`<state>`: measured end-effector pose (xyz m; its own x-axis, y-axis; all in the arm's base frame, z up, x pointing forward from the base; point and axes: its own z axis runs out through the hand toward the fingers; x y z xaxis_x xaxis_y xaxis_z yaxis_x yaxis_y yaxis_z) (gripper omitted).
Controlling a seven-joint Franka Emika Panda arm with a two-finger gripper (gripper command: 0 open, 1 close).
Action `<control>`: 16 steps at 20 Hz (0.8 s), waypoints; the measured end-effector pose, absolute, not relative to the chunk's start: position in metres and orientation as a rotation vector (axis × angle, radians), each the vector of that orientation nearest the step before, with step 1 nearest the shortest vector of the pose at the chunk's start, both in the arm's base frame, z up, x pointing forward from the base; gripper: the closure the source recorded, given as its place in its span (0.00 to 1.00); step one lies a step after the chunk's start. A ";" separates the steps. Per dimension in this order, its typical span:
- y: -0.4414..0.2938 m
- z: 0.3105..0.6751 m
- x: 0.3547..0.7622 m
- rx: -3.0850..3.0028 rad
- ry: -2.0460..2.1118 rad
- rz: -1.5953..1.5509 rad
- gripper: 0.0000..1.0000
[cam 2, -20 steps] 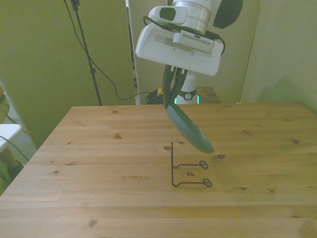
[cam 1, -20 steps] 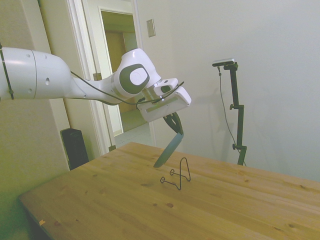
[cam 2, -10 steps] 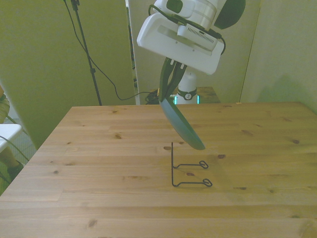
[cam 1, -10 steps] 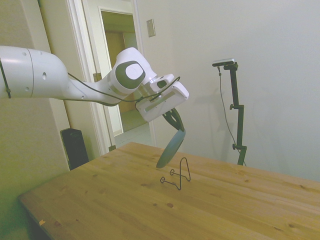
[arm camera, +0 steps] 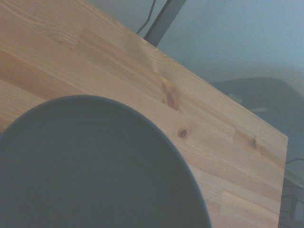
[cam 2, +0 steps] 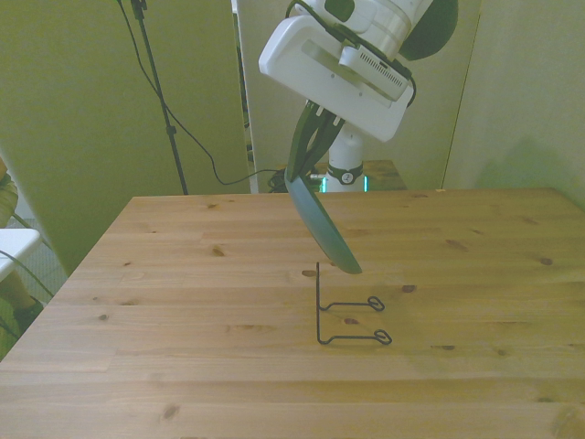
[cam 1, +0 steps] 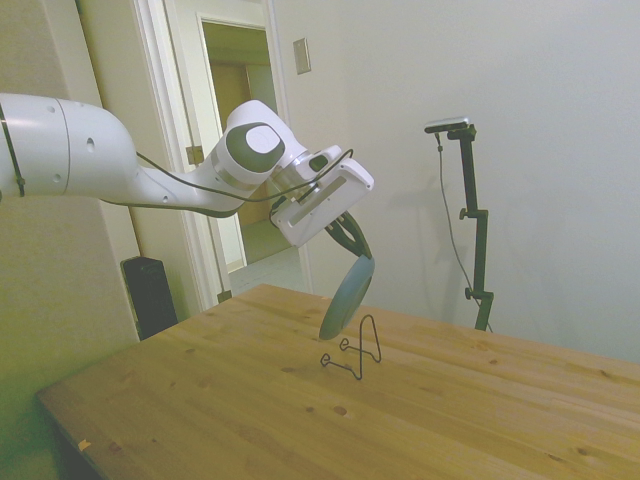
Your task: Load the plate
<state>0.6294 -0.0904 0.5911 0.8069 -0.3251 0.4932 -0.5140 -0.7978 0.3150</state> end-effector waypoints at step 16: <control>-0.049 0.585 0.637 2.444 -0.392 0.664 1.00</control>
